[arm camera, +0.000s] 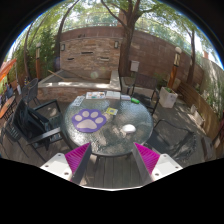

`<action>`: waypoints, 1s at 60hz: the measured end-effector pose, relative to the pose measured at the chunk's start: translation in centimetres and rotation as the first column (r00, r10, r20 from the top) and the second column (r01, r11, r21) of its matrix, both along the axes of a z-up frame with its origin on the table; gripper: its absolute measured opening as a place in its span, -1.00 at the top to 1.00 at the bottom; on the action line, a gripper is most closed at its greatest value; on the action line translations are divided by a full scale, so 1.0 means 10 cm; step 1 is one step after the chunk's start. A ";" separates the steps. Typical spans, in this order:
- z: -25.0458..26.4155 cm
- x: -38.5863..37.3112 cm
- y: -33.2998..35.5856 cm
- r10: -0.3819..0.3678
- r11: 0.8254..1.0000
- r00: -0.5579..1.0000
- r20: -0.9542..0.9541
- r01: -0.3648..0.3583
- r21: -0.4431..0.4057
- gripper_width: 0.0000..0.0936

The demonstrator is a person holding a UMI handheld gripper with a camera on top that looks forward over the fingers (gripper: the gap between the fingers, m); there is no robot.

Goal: Arrange mouse

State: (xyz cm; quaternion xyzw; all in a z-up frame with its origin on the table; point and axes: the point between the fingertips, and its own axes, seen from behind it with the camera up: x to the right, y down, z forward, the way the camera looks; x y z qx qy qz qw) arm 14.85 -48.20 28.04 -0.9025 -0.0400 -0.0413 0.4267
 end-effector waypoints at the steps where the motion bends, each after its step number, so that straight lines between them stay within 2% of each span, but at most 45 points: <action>1: -0.01 0.00 -0.02 -0.004 1.000 1.000 -0.002 0.004 -0.002 -0.81; 5: -0.11 0.01 -0.02 -0.014 1.000 1.000 0.000 0.014 -0.014 -0.81; 21: -0.98 0.84 0.29 -0.074 0.996 0.997 0.013 0.074 -0.041 -0.81; 34: -1.66 1.47 1.13 -0.080 0.997 0.996 0.042 0.080 -0.009 -0.81; 42: -2.11 1.69 1.87 -0.049 0.998 0.998 0.040 0.048 0.035 -0.80; 55: -2.86 1.83 2.62 0.029 0.999 0.999 0.029 -0.028 -0.040 -0.82; 59: -2.95 1.80 2.79 0.069 0.996 0.997 0.021 -0.068 -0.056 -0.82; 60: -2.83 1.75 2.77 0.074 0.996 0.997 0.009 -0.073 -0.049 -0.79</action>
